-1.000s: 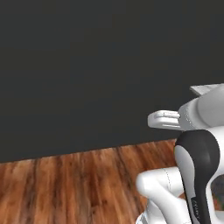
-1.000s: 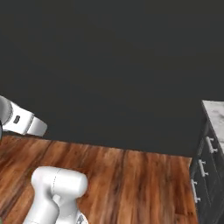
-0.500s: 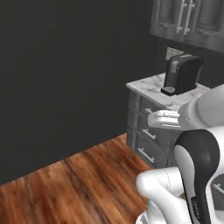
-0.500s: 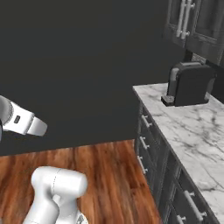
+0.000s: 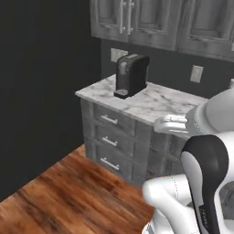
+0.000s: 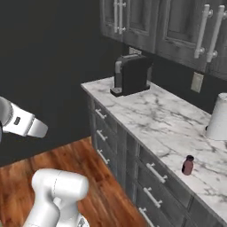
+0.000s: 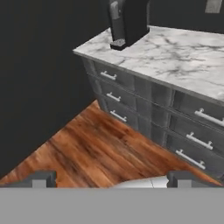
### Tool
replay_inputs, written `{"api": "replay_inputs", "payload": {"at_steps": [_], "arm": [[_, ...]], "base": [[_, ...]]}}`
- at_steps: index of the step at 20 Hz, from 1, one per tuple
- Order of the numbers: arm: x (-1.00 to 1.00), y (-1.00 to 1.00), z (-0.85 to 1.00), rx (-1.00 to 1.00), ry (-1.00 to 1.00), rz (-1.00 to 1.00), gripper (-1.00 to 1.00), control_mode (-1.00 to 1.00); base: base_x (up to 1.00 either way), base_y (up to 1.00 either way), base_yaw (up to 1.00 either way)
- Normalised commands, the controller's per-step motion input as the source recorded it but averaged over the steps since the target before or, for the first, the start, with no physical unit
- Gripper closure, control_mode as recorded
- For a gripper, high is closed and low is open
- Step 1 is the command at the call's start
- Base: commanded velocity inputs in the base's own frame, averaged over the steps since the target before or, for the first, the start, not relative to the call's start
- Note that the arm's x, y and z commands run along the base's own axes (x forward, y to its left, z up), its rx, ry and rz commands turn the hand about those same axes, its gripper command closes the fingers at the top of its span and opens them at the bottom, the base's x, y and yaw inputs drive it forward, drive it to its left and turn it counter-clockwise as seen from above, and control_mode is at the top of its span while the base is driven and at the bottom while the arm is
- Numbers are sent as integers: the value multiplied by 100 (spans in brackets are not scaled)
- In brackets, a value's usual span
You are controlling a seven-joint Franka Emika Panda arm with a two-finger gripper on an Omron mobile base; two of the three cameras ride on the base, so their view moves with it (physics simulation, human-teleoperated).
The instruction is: Move the drinks to the dining counter.
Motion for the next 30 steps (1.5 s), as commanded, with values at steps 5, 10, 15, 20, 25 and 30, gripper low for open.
{"api": "replay_inputs", "payload": {"at_steps": [5,10,15,20,25,30], "arm": [[0,0,0,0,0,0,-100,100],[0,0,0,0,0,0,-100,100],[0,0,0,0,0,0,-100,100],[0,0,0,0,0,0,-100,100],[0,0,0,0,0,0,-100,100],[0,0,0,0,0,0,-100,100]], "base": [[-17,-40,-53],[-6,-37,-50],[1,-34,-46],[11,-28,-43],[4,-16,-40],[2,-11,-39]]}}
